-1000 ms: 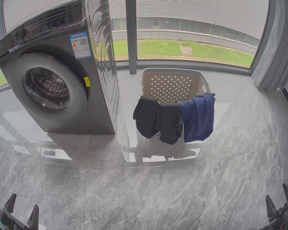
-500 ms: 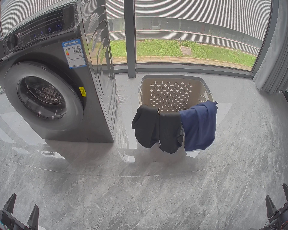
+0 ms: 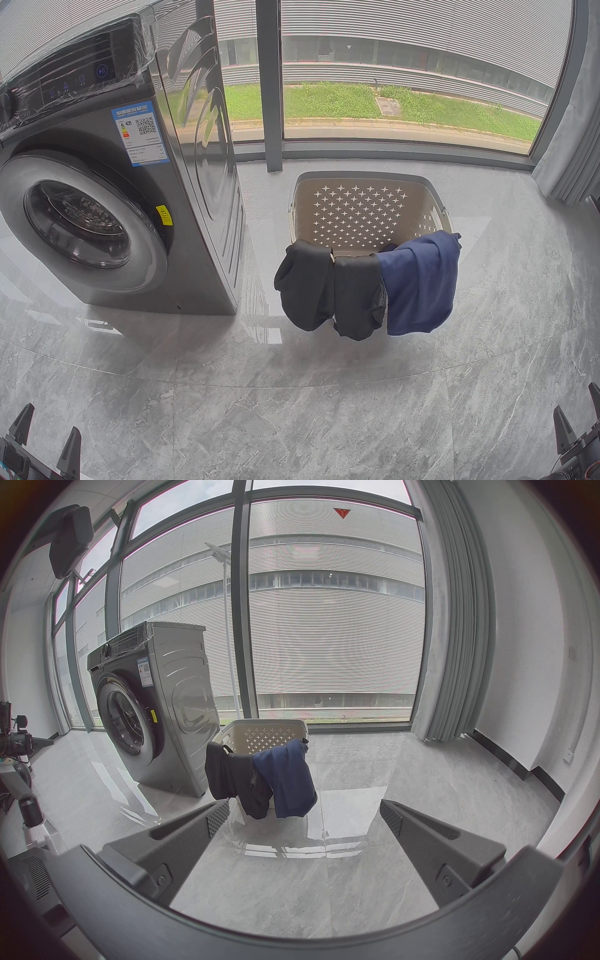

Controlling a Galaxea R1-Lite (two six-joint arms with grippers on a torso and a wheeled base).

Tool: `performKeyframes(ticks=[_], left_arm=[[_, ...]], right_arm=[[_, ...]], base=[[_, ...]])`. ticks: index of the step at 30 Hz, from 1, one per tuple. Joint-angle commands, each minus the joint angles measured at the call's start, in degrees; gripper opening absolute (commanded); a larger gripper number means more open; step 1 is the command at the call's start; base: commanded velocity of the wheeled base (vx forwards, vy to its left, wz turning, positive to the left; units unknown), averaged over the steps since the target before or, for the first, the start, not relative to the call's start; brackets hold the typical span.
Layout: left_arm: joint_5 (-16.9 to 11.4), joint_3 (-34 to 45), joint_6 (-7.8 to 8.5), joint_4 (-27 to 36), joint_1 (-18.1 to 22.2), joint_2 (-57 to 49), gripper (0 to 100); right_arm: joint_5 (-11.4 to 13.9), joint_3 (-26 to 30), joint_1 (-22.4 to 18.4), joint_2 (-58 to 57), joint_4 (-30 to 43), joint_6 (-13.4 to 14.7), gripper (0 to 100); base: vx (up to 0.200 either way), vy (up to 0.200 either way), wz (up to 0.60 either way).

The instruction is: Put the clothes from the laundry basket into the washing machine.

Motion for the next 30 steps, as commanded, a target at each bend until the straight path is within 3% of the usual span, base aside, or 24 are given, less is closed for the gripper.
performKeyframes(ticks=[1,13,23,30], left_arm=[[0.0,0.84,0.01,0.02,-0.01,-0.68,100],[0.0,0.84,-0.08,0.02,-0.01,-0.68,100],[0.0,0.84,-0.08,0.02,0.07,-0.68,100],[0.0,0.84,-0.08,0.02,-0.01,-0.68,100]], right_arm=[[0.01,1.01,0.09,-0.4,-0.02,-0.02,100],[0.01,1.01,0.01,-0.4,-0.02,-0.02,100],[0.01,1.01,0.01,-0.4,-0.02,-0.02,100],[0.01,1.01,0.01,-0.4,-0.02,-0.02,100]], base=[[0.0,-0.2,0.0],[0.0,-0.2,0.0],[0.0,0.0,0.0],[0.2,0.0,0.0]])
